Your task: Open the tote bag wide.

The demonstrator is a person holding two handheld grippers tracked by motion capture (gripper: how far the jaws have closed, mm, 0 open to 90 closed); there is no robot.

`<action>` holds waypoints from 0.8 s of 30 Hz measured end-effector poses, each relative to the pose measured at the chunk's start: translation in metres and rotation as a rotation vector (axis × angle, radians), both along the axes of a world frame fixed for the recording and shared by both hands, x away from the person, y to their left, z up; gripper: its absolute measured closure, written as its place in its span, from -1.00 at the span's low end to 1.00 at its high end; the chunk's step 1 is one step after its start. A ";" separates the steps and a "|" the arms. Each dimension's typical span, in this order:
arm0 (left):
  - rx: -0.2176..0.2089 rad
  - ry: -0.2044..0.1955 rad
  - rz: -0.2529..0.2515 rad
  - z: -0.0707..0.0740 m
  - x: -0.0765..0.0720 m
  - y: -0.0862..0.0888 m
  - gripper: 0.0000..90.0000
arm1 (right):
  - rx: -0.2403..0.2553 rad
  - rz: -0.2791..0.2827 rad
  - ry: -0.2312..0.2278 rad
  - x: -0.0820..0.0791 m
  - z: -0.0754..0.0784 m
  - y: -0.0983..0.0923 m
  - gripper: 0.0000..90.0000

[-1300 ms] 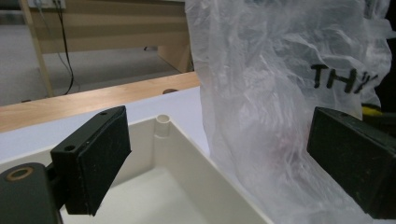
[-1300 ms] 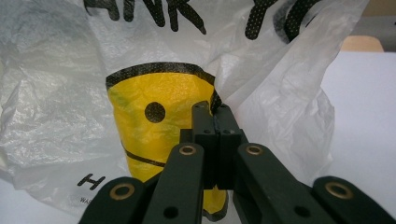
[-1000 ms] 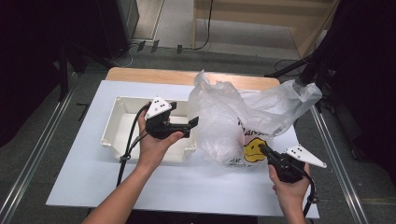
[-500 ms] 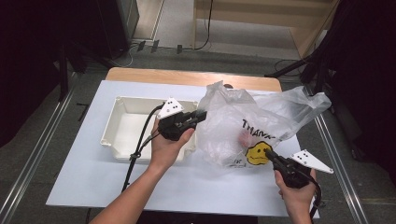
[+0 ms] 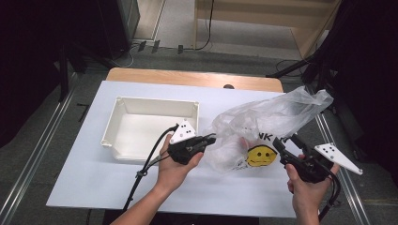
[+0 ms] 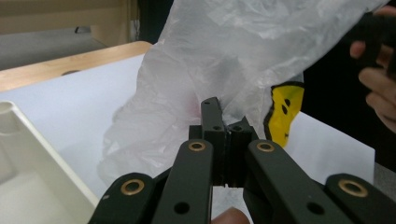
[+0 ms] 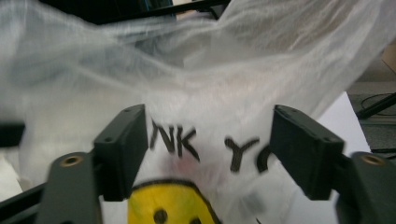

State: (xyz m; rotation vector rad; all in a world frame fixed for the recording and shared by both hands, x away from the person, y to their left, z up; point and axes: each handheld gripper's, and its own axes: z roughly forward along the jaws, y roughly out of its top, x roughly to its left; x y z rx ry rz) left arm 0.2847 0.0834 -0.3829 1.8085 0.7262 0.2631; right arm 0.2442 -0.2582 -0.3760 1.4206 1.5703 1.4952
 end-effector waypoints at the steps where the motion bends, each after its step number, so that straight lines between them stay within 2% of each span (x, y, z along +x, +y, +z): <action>1: -0.002 0.004 -0.003 -0.002 -0.002 -0.001 1.00 | -0.007 -0.013 0.000 0.002 0.003 0.001 -0.57; 4: -0.010 0.013 0.000 -0.007 -0.005 -0.001 1.00 | -0.011 -0.082 0.039 0.011 0.009 0.007 -0.68; 6: -0.012 0.023 -0.001 -0.011 -0.006 -0.001 1.00 | 0.018 -0.125 0.072 0.018 0.008 0.006 -0.70; 8: -0.012 0.030 0.000 -0.014 -0.008 -0.001 1.00 | 0.051 -0.145 0.122 0.026 0.004 0.005 -0.66; 9: -0.013 0.035 0.000 -0.016 -0.010 0.000 1.00 | 0.053 -0.143 0.132 0.029 0.002 0.005 -0.61; 10: -0.016 0.038 0.000 -0.018 -0.011 0.000 1.00 | 0.066 -0.142 0.147 0.033 -0.001 0.005 -0.39; 12: -0.019 0.045 0.004 -0.022 -0.013 0.001 1.00 | 0.070 -0.104 0.143 0.036 -0.008 0.005 0.20; 13: -0.020 0.048 0.005 -0.024 -0.014 0.002 1.00 | 0.065 -0.088 0.143 0.038 -0.011 0.005 0.35; 16: -0.025 0.059 0.016 -0.032 -0.017 0.004 1.00 | 0.033 -0.088 0.169 0.042 -0.023 0.005 0.74; 17: -0.025 0.059 0.016 -0.032 -0.017 0.004 1.00 | 0.028 -0.085 0.182 0.043 -0.027 0.004 0.85; 19: -0.046 0.094 0.019 -0.041 -0.020 0.007 1.00 | 0.013 -0.078 0.203 0.045 -0.036 0.001 0.97; 20: -0.046 0.094 0.019 -0.041 -0.020 0.007 1.00 | 0.003 -0.078 0.215 0.045 -0.041 0.001 1.00; 21: -0.059 0.112 0.020 -0.047 -0.021 0.008 1.00 | -0.011 -0.074 0.223 0.046 -0.045 -0.001 1.00; 24: -0.049 0.117 0.023 -0.055 -0.024 0.010 1.00 | -0.043 -0.076 0.259 0.047 -0.057 -0.004 1.00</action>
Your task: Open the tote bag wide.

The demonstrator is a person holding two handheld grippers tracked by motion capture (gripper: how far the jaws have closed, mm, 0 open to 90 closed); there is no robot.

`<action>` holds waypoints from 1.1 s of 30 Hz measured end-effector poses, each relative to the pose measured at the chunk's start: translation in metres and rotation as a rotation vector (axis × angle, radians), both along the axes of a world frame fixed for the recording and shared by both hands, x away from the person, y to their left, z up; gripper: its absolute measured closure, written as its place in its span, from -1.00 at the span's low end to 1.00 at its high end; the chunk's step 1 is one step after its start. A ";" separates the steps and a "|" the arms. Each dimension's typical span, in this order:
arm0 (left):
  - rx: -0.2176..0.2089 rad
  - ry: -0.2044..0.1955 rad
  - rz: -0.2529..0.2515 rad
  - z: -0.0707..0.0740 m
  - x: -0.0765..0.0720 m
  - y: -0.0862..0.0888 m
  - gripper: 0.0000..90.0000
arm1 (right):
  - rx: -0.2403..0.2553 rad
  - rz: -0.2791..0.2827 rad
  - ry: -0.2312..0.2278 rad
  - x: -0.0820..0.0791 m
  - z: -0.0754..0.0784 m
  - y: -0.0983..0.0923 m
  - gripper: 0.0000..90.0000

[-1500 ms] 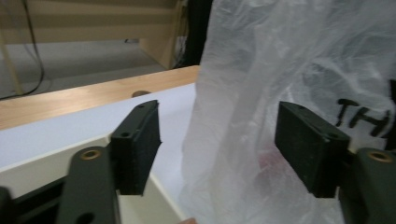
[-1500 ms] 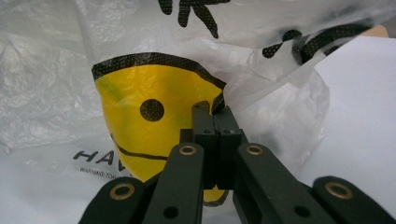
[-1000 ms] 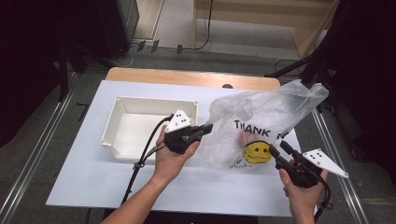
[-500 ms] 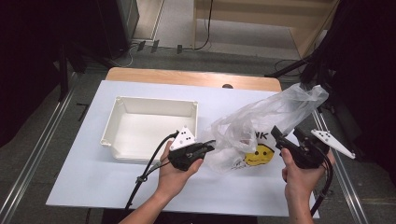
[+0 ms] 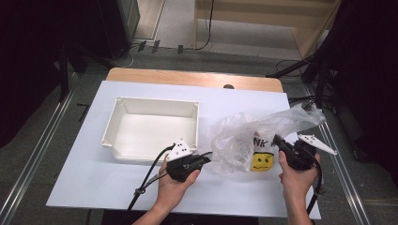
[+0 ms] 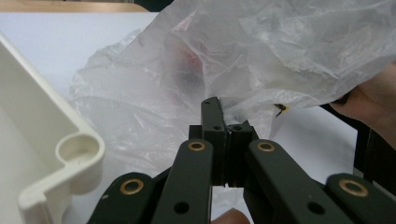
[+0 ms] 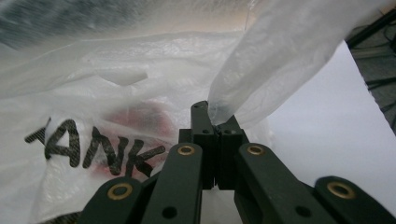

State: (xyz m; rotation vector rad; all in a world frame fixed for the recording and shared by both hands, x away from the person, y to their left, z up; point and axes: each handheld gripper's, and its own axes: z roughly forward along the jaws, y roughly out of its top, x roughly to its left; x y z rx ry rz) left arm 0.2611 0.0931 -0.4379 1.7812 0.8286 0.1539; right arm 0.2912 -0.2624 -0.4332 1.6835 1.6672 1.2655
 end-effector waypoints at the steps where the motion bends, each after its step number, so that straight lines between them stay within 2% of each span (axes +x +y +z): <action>1: 0.000 0.003 0.004 -0.003 -0.001 0.000 1.00 | -0.009 -0.004 0.016 0.000 -0.004 -0.001 1.00; 5: 0.007 0.018 0.017 -0.012 -0.001 0.002 1.00 | -0.045 -0.006 0.050 0.001 -0.016 -0.005 1.00; 6: 0.008 0.028 0.026 -0.017 0.000 0.004 1.00 | -0.078 -0.005 0.070 0.002 -0.023 -0.007 1.00; 9: 0.023 0.039 0.036 -0.023 0.000 0.007 1.00 | -0.093 0.004 0.110 0.002 -0.033 -0.008 1.00; 11: 0.034 0.048 0.039 -0.027 0.000 0.008 1.00 | -0.124 0.015 0.135 0.003 -0.040 -0.006 1.00; 13: 0.038 0.053 0.039 -0.028 0.000 0.008 1.00 | -0.130 0.022 0.149 0.003 -0.042 -0.006 1.00; 14: 0.041 0.054 0.034 -0.030 -0.001 0.008 1.00 | -0.119 0.033 0.152 0.002 -0.045 -0.005 0.89; 17: 0.036 0.029 0.027 -0.027 -0.004 0.007 0.79 | -0.123 0.048 0.115 -0.006 -0.039 -0.002 0.29; 19: 0.038 0.018 0.026 -0.026 -0.005 0.007 0.77 | -0.136 0.046 0.086 -0.015 -0.031 -0.001 0.05; 20: 0.043 0.012 0.024 -0.026 -0.007 0.005 0.78 | -0.125 0.045 0.081 -0.019 -0.027 -0.002 -0.04; 23: 0.031 0.020 0.019 -0.026 -0.008 0.004 0.72 | -0.110 0.064 0.057 -0.033 -0.014 -0.003 -0.18; 26: 0.025 0.022 0.021 -0.025 -0.009 0.003 0.40 | -0.110 0.083 0.029 -0.049 -0.003 -0.002 -0.23; 27: 0.024 0.018 0.022 -0.023 -0.011 0.003 0.40 | -0.110 0.083 0.029 -0.049 -0.003 -0.002 -0.23; 28: 0.017 0.004 0.028 -0.020 -0.014 0.004 0.19 | -0.122 0.088 0.006 -0.058 0.004 -0.003 -0.24; 30: 0.008 -0.004 0.028 -0.018 -0.015 0.005 0.11 | -0.118 0.091 -0.007 -0.063 0.008 -0.003 -0.23; 31: 0.001 -0.012 0.030 -0.016 -0.016 0.007 -0.05 | -0.118 0.087 -0.041 -0.070 0.015 -0.005 -0.22; 33: -0.015 -0.025 0.038 -0.013 -0.017 0.011 -0.16 | -0.117 0.082 -0.074 -0.074 0.021 -0.007 -0.22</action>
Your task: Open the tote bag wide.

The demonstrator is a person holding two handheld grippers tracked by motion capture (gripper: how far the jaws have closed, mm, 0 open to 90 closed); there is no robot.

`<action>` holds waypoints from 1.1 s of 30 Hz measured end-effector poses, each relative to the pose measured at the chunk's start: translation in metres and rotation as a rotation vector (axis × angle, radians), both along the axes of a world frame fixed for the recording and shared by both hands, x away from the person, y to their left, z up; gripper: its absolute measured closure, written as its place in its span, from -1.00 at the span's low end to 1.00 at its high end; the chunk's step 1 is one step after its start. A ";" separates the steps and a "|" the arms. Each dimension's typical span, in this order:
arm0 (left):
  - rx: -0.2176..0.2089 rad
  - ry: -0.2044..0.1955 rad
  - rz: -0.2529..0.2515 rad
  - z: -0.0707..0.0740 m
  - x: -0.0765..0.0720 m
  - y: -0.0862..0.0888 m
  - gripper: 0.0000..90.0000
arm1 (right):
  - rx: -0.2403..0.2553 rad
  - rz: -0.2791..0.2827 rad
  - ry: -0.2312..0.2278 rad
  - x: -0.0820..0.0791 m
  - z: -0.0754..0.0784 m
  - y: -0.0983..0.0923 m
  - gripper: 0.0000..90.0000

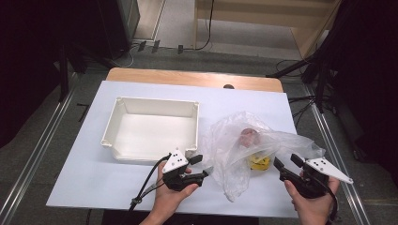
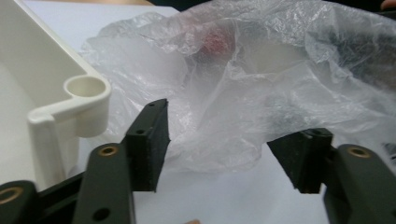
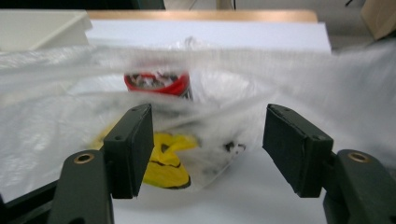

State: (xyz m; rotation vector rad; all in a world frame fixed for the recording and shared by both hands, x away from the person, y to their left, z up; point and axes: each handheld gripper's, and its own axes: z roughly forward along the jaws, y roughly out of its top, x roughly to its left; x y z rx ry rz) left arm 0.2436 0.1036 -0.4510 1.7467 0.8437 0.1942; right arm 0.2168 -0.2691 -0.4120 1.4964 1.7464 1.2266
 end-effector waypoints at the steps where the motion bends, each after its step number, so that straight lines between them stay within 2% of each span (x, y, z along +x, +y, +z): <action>1: 0.001 -0.004 0.001 0.001 0.000 0.001 -0.19 | -0.003 -0.005 -0.019 -0.001 0.003 -0.001 -0.21; 5: 0.004 -0.015 0.009 0.006 -0.001 0.005 -0.22 | -0.001 0.012 -0.076 0.001 0.009 -0.003 -0.10; 8: 0.005 -0.022 0.002 0.007 -0.003 0.008 -0.17 | -0.008 0.018 -0.117 0.004 0.015 -0.003 -0.14; 13: -0.019 -0.030 0.025 0.011 -0.005 0.011 -0.27 | -0.004 0.022 -0.144 0.014 0.023 -0.003 -0.26; 18: -0.048 -0.043 0.031 0.019 -0.007 0.013 -0.30 | -0.020 0.044 -0.145 0.023 0.023 -0.002 -0.39; 19: -0.066 -0.046 0.029 0.024 -0.007 0.014 -0.31 | -0.023 0.048 -0.140 0.025 0.021 -0.002 -0.52; 20: -0.066 -0.046 0.029 0.024 -0.007 0.014 -0.31 | -0.026 0.043 -0.137 0.027 0.020 -0.002 -0.55; 21: -0.083 -0.051 0.029 0.029 -0.007 0.013 -0.32 | -0.029 0.039 -0.129 0.028 0.019 -0.003 -0.58; 28: -0.085 -0.082 0.018 0.045 -0.008 0.011 -0.36 | -0.068 0.030 -0.078 0.042 0.011 -0.006 -0.65; 29: -0.082 -0.086 0.025 0.047 -0.008 0.012 -0.36 | -0.073 0.024 -0.072 0.045 0.010 -0.005 -0.66; 30: -0.062 -0.083 0.064 0.047 -0.006 0.013 -0.35 | -0.081 0.031 -0.063 0.048 0.010 -0.004 -0.66; 33: -0.072 -0.060 0.075 0.047 -0.003 0.014 -0.35 | -0.108 0.030 -0.054 0.053 0.009 -0.001 -0.64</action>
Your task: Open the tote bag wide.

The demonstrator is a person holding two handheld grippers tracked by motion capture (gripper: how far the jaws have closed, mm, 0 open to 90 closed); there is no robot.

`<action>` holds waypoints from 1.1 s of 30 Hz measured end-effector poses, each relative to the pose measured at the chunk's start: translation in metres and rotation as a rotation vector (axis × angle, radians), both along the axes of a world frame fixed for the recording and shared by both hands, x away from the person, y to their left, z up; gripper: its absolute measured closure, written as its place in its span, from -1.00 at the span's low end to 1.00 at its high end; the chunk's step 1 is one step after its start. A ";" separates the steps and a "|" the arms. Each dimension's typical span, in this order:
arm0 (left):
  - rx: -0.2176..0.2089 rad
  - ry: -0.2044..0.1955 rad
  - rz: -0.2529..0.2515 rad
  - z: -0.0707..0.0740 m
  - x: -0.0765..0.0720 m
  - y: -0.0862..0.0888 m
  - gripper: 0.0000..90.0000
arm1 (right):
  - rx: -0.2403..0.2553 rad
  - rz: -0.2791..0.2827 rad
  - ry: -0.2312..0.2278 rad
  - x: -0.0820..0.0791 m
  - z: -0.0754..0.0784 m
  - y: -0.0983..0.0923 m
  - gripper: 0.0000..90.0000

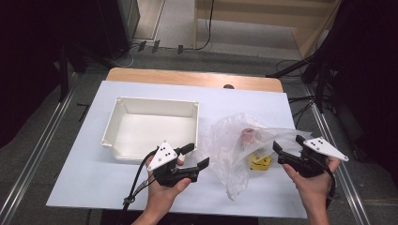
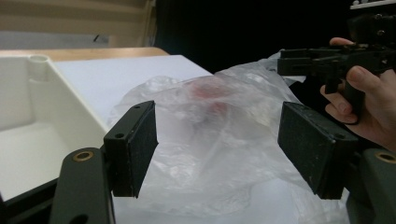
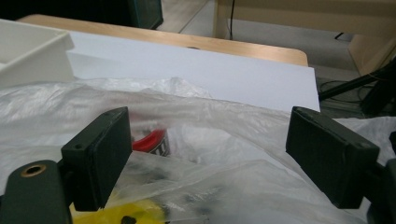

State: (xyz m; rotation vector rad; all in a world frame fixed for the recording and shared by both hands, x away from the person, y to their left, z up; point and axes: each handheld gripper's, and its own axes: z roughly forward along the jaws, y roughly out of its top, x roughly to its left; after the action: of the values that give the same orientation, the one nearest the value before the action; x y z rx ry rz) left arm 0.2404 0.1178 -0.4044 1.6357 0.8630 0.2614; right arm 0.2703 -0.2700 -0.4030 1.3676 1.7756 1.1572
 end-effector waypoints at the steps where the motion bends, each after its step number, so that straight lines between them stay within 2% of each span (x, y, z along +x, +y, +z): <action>1: 0.009 0.001 0.008 0.000 0.001 -0.001 -0.35 | -0.006 0.004 0.008 0.003 0.000 0.001 -0.64; 4: 0.043 -0.010 0.001 0.005 0.000 -0.012 -0.35 | -0.042 -0.004 0.029 0.014 -0.004 0.008 -0.62; 5: 0.043 -0.010 0.001 0.005 0.000 -0.012 -0.35 | -0.045 -0.002 0.035 0.017 -0.006 0.009 -0.62; 9: 0.078 -0.020 -0.042 0.010 -0.001 -0.031 -0.42 | -0.047 0.004 0.054 0.023 -0.010 0.013 -0.58; 12: 0.136 -0.025 -0.107 0.009 -0.001 -0.057 -0.60 | -0.062 0.025 0.034 0.025 -0.015 0.020 -0.26; 13: 0.136 -0.025 -0.107 0.009 -0.001 -0.057 -0.64 | -0.055 0.045 0.017 0.025 -0.016 0.021 -0.17; 15: 0.201 -0.024 -0.125 0.003 0.000 -0.071 -0.66 | -0.052 0.054 0.000 0.025 -0.018 0.025 -0.02; 16: 0.223 -0.021 -0.137 -0.001 0.001 -0.078 -0.66 | -0.052 0.054 0.000 0.025 -0.018 0.025 -0.02; 17: 0.255 -0.012 -0.135 -0.006 0.003 -0.084 -0.64 | -0.031 0.051 -0.009 0.025 -0.018 0.026 0.07; 19: 0.310 0.005 -0.111 -0.013 0.008 -0.091 -0.57 | -0.024 0.051 -0.013 0.025 -0.017 0.026 0.08; 20: 0.338 0.023 -0.098 -0.017 0.012 -0.094 -0.40 | -0.014 0.058 -0.018 0.024 -0.017 0.025 0.09; 21: 0.355 0.039 -0.089 -0.021 0.017 -0.096 0.02 | -0.002 0.067 -0.024 0.023 -0.016 0.024 0.05; 22: 0.363 0.049 -0.081 -0.023 0.021 -0.096 0.13 | -0.001 0.072 -0.024 0.022 -0.015 0.023 0.00; 23: 0.363 0.054 -0.068 -0.024 0.024 -0.095 0.13 | -0.001 0.072 -0.024 0.022 -0.015 0.023 0.00; 24: 0.347 0.046 -0.042 -0.022 0.028 -0.093 0.35 | 0.004 0.095 -0.034 0.020 -0.014 0.020 -0.05; 26: 0.337 0.038 -0.035 -0.020 0.031 -0.092 0.42 | 0.008 0.110 -0.049 0.018 -0.013 0.019 -0.06; 27: 0.332 0.034 -0.032 -0.018 0.032 -0.091 0.55 | 0.002 0.127 -0.073 0.015 -0.013 0.016 -0.09; 28: 0.325 0.030 -0.026 -0.015 0.034 -0.090 0.58 | 0.001 0.137 -0.076 0.015 -0.012 0.014 -0.11; 29: 0.306 0.025 -0.014 -0.011 0.037 -0.088 0.61 | 0.008 0.147 -0.076 0.014 -0.012 0.013 -0.14; 32: 0.290 0.022 -0.003 -0.007 0.040 -0.086 0.64 | 0.017 0.162 -0.069 0.015 -0.013 0.012 -0.19; 33: 0.278 0.027 -0.007 -0.006 0.042 -0.086 0.66 | 0.015 0.168 -0.043 0.018 -0.014 0.012 -0.27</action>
State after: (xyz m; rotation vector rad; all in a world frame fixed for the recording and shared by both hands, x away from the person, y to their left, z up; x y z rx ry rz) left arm 0.2825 0.0321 -0.4102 1.9025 0.8704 0.3683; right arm 0.2878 -0.2576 -0.4172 1.2113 1.8837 1.2809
